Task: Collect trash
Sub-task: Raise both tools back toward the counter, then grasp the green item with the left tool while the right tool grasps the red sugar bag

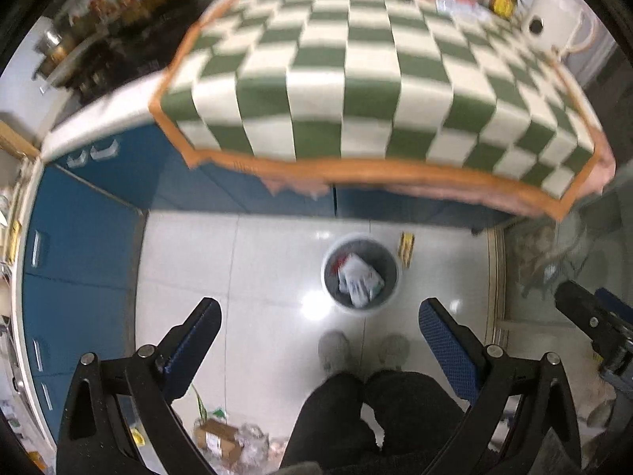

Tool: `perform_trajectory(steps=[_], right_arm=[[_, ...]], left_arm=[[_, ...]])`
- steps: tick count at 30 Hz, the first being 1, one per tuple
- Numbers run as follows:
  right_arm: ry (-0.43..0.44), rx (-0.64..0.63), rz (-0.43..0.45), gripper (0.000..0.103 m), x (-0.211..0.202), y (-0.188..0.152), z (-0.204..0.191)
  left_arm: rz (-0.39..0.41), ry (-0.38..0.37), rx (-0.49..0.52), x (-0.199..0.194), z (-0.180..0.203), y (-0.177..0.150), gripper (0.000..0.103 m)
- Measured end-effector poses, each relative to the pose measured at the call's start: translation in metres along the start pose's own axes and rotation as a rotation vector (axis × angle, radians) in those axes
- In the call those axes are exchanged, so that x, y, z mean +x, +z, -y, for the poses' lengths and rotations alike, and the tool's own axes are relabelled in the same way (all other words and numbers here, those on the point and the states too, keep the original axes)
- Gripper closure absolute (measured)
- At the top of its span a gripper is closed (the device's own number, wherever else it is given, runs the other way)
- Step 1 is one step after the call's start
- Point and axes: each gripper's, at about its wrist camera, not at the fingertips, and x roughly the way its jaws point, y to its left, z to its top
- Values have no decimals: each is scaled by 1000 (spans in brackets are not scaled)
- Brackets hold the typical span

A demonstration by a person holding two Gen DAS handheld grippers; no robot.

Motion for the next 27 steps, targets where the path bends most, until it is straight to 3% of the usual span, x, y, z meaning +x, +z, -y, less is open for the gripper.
perform_trajectory(steps=[6,11,17,23,26,27], right_arm=[[75,86,93,0,-30,72,13],[120,122,95,0,-9,179,36],[124,106,63,0,62,354,60],[115,101,46,0,160,528,98],[97,83,29,0,200,583,106],[90,81,24,0,215,600,108]], left_arm=[[153,22,-28,-35,9,88,1],[231,40,-47,-40,32,183,0],[168,82,-51,19,84,310,0],[70,12,-109,113,122,415,1],[46,-42,-110,159,136,459,3],[41,-56,-109,169,140,469,12]])
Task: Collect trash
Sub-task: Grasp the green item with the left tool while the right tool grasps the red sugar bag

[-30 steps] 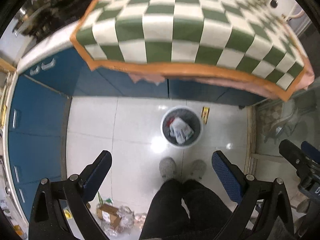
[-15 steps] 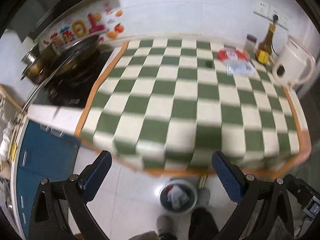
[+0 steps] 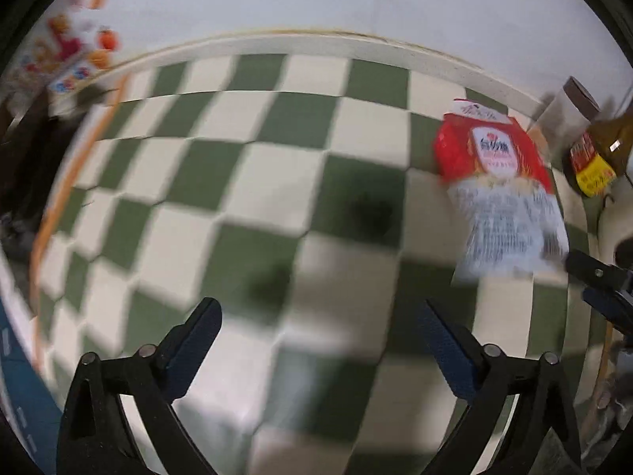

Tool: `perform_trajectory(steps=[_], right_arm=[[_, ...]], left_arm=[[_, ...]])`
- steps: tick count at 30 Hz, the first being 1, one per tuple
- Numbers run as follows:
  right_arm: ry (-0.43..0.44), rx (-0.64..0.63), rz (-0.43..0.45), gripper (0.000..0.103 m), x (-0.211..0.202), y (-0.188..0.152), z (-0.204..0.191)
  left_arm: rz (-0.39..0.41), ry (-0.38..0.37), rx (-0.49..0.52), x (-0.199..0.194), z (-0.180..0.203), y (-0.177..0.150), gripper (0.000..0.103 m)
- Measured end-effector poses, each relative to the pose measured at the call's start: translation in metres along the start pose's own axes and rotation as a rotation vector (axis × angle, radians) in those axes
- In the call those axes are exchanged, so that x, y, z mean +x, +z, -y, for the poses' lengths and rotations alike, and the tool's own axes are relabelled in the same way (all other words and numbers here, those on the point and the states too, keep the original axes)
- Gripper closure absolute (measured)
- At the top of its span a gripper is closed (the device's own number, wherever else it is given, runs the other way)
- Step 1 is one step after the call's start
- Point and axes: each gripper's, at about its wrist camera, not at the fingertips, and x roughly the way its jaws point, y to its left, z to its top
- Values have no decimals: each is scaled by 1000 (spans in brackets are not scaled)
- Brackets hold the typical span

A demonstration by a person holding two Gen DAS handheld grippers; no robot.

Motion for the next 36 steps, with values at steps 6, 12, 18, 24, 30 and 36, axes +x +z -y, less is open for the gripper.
perform_trajectory(steps=[6,12,18,24,30,36], right_arm=[[-1,-82,21,13,40,42,-17],[-140,-258,71,64,56,41,-62],[-125,-277,149,97,38,18,-70],[-76,-271,265,100,-24,-30,-73],[-56,-239,318,101,-83,-108,-69],[-67,-182,359,102,-147,-219,-68]], left_arm=[[5,-18,4,44,17,36,86],[30,33,24,40,17,38,92],[72,96,39,14,3,16,92],[172,131,75,-32,-9,-33,93],[234,75,93,-87,-31,-84,93],[280,-24,139,-139,-64,-140,93]])
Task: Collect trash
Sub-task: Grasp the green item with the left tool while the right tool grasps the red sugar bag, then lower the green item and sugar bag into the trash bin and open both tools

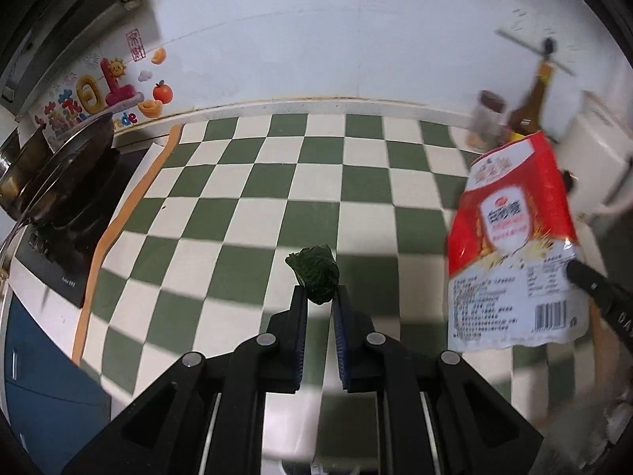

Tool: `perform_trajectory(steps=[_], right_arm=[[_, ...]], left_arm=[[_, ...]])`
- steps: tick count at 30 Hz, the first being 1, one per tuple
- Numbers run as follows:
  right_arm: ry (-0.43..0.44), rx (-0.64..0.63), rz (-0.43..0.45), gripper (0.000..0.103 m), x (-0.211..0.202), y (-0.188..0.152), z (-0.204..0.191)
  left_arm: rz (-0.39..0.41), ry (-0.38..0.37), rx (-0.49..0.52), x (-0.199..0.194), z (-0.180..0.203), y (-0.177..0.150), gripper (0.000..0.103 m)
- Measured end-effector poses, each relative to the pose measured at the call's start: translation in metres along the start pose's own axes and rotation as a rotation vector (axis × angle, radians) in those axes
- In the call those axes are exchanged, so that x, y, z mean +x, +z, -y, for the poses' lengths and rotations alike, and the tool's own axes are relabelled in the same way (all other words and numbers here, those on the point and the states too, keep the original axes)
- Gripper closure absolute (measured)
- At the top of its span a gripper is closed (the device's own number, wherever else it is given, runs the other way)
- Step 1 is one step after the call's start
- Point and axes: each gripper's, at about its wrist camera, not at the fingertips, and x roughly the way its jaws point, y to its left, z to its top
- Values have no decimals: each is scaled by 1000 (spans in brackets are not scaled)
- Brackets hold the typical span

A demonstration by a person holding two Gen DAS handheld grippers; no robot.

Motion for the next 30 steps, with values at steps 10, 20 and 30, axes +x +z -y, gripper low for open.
perform_trajectory(steps=[10,20,30], right_arm=[[28,72,30,102,-157,-166,-50],[45,126,-303,102,-135,-357,-71],[-29,177,-612,102,85,-514,-28]], left_arm=[[-42,-167,68,-98,-41,-127,94],[-394,-234,66,-31,-72,-264,94],[-708,-244,-13,193,-51,-398,94]])
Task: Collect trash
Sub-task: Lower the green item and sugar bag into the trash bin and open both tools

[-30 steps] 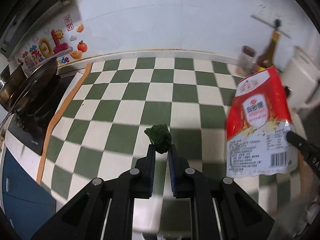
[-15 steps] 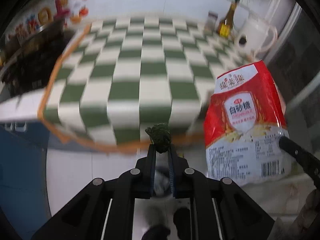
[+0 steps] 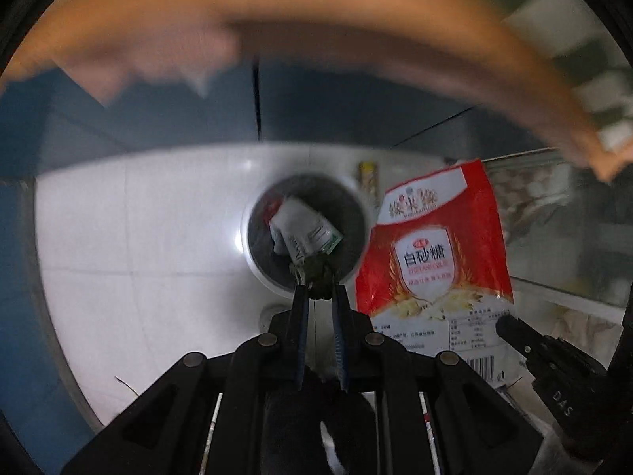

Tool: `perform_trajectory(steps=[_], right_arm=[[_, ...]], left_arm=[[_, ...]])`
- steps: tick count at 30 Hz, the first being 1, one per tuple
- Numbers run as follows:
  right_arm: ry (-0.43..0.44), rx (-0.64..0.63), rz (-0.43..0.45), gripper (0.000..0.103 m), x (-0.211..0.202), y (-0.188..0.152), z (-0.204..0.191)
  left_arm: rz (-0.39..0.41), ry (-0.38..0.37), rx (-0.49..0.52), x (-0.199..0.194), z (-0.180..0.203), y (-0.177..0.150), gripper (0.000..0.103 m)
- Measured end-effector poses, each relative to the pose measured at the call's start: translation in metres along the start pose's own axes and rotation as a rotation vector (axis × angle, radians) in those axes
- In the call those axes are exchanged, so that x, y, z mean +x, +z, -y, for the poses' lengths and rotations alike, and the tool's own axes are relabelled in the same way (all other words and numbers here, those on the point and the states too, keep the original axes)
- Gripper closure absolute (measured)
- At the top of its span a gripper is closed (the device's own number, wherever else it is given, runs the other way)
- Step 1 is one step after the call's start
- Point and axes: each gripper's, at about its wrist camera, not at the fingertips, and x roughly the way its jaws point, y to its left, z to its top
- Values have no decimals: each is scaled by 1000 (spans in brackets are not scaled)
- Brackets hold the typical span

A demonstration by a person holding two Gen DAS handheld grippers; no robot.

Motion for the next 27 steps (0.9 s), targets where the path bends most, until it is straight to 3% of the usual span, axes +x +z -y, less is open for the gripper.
perform_trajectory(steps=[6,10,16,17,18,19,20,21,22,24,27], right_arm=[[-36,-40,-172,102,173,32,21],[-39,-41,-229,102,239,44,30],[-40,-70,-312,99,288,68,21],[-40,-74,-323,99,291,73,20],[-41,-83,-329,99,290,76,16],[-39,-86,-324,93,285,80,16],[-39,-90,-313,87,280,82,16],[-61,-110,-280,64,268,82,14],[-80,-129,-258,32,259,82,13],[-115,-170,-220,6,239,78,10],[-172,-200,-185,4,214,65,11]], left_arm=[[-111,21,-39,166,-24,23,94],[-193,12,-48,241,-32,23,94],[-217,49,-51,268,-31,27,88],[-211,57,-52,265,-31,30,83],[-189,61,-49,259,-29,31,64],[-163,79,-48,252,-27,30,33],[-140,92,-47,244,-26,30,19],[-108,102,-46,234,-24,28,5],[-89,116,-47,225,-22,25,4],[-76,140,-52,212,-21,18,4],[-40,181,-57,186,-17,4,3]])
